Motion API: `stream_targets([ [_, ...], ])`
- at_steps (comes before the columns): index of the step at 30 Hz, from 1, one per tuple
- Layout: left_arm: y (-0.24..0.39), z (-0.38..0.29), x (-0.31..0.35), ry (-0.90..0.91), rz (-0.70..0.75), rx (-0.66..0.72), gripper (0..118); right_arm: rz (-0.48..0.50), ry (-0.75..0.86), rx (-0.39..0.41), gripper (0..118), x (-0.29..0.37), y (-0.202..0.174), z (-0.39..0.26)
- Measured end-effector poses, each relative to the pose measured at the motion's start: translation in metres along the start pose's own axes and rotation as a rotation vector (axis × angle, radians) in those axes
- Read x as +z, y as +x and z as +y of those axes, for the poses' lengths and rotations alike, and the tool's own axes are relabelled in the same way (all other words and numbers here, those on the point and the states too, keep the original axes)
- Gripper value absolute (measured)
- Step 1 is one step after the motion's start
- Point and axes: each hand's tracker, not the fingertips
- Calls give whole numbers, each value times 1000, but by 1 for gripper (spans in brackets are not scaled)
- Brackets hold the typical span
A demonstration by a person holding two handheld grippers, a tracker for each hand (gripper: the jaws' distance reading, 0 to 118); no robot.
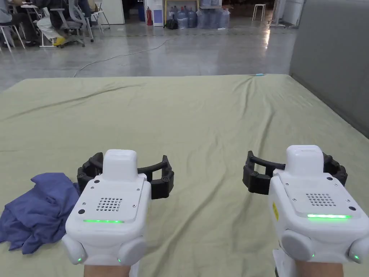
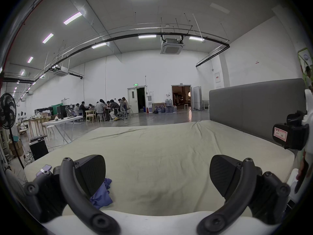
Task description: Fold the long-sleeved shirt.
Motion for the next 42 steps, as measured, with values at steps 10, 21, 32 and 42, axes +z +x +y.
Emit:
stream_targets([
  [10,0,0,1,-3,-4,-1,118,3,1,5,118,1,-1,0],
  [21,0,1,2,-4,-5,1,118,2,1,12,118,1,-2,1],
  [32,0,1,3,-4,-6,0,118,1,2,23,118,2,-3,1],
  [42,0,2,4,-4,-7,-1,118,9,-1,26,118,3,-4,1],
])
